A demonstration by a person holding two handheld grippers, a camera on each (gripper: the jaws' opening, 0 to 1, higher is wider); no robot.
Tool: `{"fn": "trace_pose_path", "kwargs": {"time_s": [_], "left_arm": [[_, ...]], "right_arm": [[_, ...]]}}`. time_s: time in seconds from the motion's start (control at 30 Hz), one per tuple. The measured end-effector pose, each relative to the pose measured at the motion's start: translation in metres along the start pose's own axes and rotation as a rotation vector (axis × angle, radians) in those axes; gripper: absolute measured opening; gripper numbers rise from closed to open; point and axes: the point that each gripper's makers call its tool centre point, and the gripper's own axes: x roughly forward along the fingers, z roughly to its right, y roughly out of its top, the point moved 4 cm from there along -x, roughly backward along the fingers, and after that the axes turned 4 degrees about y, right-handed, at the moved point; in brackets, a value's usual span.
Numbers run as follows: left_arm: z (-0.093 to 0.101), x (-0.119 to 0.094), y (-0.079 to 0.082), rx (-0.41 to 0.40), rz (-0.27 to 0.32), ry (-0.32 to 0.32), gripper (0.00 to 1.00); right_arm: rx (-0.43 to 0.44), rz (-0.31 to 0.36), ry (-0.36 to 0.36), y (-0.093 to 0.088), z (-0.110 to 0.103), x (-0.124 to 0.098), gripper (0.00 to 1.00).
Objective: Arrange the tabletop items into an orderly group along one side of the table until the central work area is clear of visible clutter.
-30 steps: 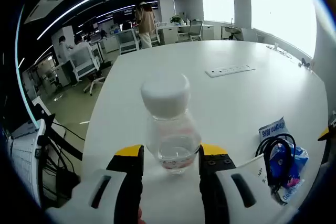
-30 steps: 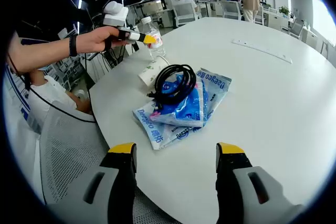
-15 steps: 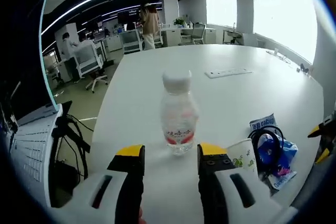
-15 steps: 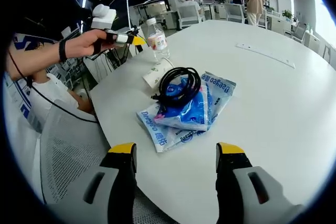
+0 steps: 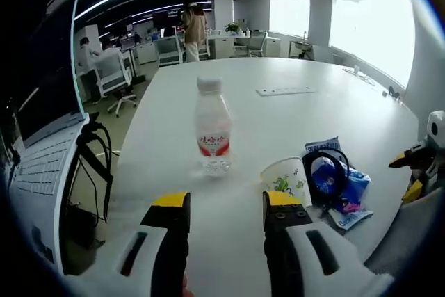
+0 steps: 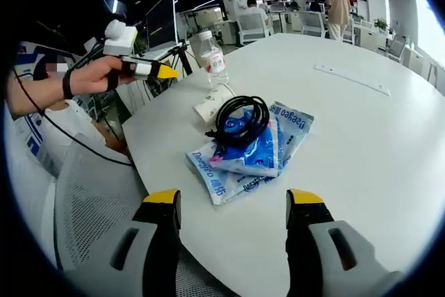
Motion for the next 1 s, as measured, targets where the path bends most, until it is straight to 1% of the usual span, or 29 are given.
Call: {"fn": "trace_pose_path", "kwargs": {"time_s": [0.1, 0.13, 0.3, 0.43, 0.5, 0.63, 0.7, 0.77, 0.83, 1.0], "left_arm": [[0.008, -0.007, -0.010, 0.011, -0.013, -0.017, 0.42], [0.005, -0.004, -0.010, 0.009, -0.014, -0.022, 0.42], [0.009, -0.012, -0.018, 0.007, -0.022, -0.032, 0.42], [0.016, -0.018, -0.024, 0.010, -0.028, -0.042, 0.42], [0.020, -0.021, -0.027, -0.002, -0.026, -0.050, 0.42], [0.028, -0.021, -0.033, -0.007, -0.032, -0.058, 0.42], [0.035, -0.020, -0.037, -0.013, -0.046, -0.076, 0.42], [0.038, -0.017, -0.040, -0.019, -0.058, -0.079, 0.42], [0.041, -0.016, -0.041, -0.020, -0.061, -0.084, 0.42], [0.051, -0.012, -0.037, -0.006, -0.067, -0.104, 0.42]], "right_arm": [[0.003, 0.003, 0.000, -0.002, 0.000, -0.002, 0.60], [0.003, 0.002, 0.000, -0.003, 0.001, -0.002, 0.60], [0.008, 0.006, -0.002, -0.005, 0.003, -0.005, 0.60], [0.012, 0.010, -0.006, -0.008, 0.005, -0.007, 0.60], [0.020, 0.011, -0.008, -0.010, 0.006, -0.007, 0.60], [0.025, 0.015, -0.013, -0.012, 0.005, -0.009, 0.60], [0.031, 0.019, -0.015, -0.014, 0.006, -0.010, 0.60], [0.035, 0.016, -0.017, -0.017, 0.006, -0.011, 0.60], [0.038, 0.016, -0.020, -0.020, 0.005, -0.014, 0.60], [0.056, 0.018, -0.033, -0.026, 0.008, -0.019, 0.60]]}}
